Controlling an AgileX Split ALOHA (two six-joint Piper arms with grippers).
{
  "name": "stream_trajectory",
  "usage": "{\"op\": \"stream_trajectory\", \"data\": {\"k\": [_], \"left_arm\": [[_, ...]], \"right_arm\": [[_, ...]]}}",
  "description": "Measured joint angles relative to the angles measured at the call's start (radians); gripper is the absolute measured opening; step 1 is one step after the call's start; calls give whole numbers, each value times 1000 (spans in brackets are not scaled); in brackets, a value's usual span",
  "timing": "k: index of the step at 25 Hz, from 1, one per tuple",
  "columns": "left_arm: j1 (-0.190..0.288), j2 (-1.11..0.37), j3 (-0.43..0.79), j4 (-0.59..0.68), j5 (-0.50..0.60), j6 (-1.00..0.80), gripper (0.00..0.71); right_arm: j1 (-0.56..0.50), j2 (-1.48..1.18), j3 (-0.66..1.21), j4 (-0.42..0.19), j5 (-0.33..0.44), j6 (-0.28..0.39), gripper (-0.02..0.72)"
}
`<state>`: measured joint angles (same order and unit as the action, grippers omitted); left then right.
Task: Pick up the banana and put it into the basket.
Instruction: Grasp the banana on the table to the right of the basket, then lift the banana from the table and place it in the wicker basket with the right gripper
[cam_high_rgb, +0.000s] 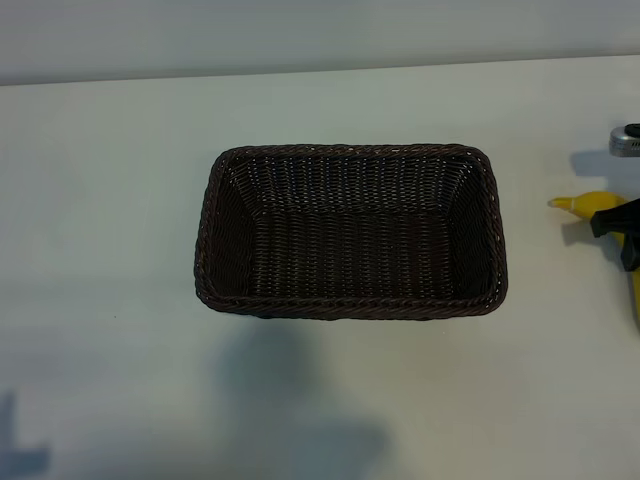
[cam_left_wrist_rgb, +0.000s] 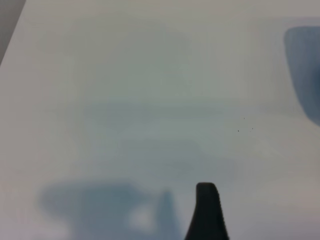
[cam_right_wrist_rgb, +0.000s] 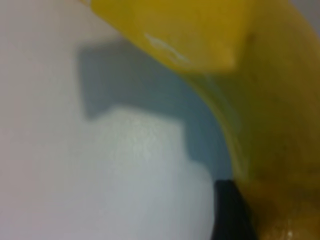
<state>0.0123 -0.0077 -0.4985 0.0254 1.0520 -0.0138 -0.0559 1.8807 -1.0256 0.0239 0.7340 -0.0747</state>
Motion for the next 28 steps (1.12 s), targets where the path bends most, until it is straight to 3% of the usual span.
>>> {"op": "stream_trajectory", "data": {"k": [8, 16, 19, 28], "left_arm": [[0, 0, 0, 0, 0, 0, 572], [0, 0, 0, 0, 0, 0, 572], [0, 0, 0, 0, 0, 0, 572], [0, 0, 0, 0, 0, 0, 572]], "right_arm": [[0, -157, 0, -2, 62, 0, 422], [0, -249, -51, 0, 287, 0, 422], [0, -249, -113, 29, 337, 0, 422], [81, -249, -189, 59, 364, 0, 422]]}}
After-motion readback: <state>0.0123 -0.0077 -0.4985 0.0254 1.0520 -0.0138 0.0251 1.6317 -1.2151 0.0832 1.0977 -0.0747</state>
